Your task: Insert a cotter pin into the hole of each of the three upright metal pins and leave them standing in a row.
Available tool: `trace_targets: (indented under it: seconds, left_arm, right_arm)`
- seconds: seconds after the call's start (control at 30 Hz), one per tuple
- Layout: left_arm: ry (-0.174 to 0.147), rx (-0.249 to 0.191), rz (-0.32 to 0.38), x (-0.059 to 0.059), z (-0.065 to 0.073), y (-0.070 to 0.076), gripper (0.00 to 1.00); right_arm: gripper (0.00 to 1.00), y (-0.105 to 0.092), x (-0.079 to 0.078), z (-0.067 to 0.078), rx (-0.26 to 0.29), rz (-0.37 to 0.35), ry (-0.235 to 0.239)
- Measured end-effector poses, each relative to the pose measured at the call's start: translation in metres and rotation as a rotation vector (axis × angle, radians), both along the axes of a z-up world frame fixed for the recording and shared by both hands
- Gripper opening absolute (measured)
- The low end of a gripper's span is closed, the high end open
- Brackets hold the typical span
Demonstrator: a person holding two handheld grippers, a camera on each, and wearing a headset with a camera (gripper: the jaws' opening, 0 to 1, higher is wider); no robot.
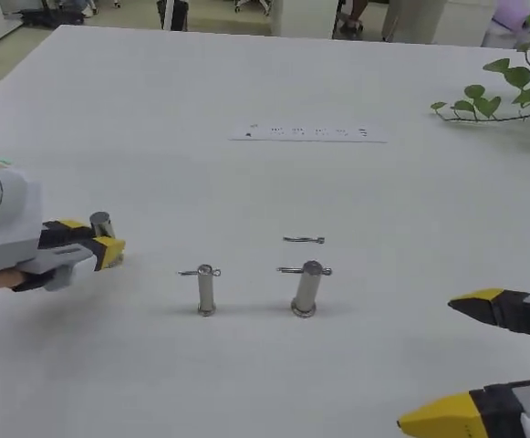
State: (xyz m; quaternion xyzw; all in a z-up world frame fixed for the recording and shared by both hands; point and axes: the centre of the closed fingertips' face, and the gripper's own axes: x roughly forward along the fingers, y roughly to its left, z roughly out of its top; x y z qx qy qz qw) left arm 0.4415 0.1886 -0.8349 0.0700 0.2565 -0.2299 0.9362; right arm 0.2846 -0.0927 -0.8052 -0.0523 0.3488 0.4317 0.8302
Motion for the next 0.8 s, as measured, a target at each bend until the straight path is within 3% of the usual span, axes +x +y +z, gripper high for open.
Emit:
trace_targets:
  seconds: [0.3,0.43,0.53,0.6,0.7,0.8]
  left_arm:
    - [0.001,0.006,0.005,0.002,0.002,-0.004,0.12]
    - [0.009,-0.013,0.017,0.002,0.002,-0.004,0.11]
    - [0.005,0.021,0.007,0.001,0.003,-0.004,0.11]
    - [0.011,0.021,0.007,-0.001,0.004,-0.004,0.11]
    - [0.03,-0.004,0.01,-0.005,0.005,-0.003,0.11]
    - [0.024,-0.026,0.014,-0.008,0.012,0.0,0.11]
  right_arm:
    - [0.99,-0.001,0.0,0.002,-0.005,0.019,0.0]
    - [0.99,-0.002,0.001,0.002,-0.006,0.018,0.0]
    - [0.99,-0.002,0.001,0.003,-0.01,0.025,0.0]
    - [0.99,-0.001,0.001,0.004,-0.011,0.029,-0.002]
    - [0.99,0.0,0.002,0.006,-0.007,0.031,-0.005]
    - [0.99,0.0,0.002,0.006,-0.01,0.033,-0.008]
